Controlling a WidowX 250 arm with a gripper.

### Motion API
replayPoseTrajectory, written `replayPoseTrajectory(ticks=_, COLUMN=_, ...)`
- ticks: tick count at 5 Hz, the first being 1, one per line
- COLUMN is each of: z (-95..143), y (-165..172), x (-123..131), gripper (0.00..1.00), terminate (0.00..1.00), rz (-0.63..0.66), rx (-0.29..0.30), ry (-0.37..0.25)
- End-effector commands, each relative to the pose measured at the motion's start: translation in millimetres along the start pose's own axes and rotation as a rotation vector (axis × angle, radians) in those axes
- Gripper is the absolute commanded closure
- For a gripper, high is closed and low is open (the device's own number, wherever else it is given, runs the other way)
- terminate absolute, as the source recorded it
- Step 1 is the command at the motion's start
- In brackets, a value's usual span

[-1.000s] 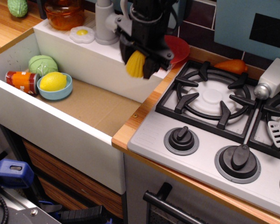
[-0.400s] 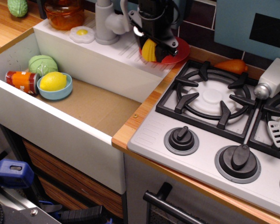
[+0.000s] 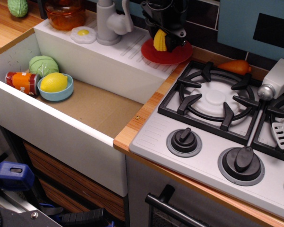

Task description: Put corn on plate

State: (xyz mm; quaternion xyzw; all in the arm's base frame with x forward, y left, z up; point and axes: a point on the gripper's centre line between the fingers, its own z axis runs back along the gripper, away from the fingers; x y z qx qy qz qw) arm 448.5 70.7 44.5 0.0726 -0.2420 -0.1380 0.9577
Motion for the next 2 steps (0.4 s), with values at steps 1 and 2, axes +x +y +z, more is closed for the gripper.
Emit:
replayPoseTrajectory(ticks=1, z=12.8, y=13.2, x=19.6, gripper=0.00, terminate=0.00, rz=-0.016, rx=0.022, ry=-0.071)
replayPoseTrajectory(ticks=2, z=12.8, y=13.2, x=19.6, gripper=0.00, terminate=1.00, rz=-0.016, rx=0.022, ry=-0.071)
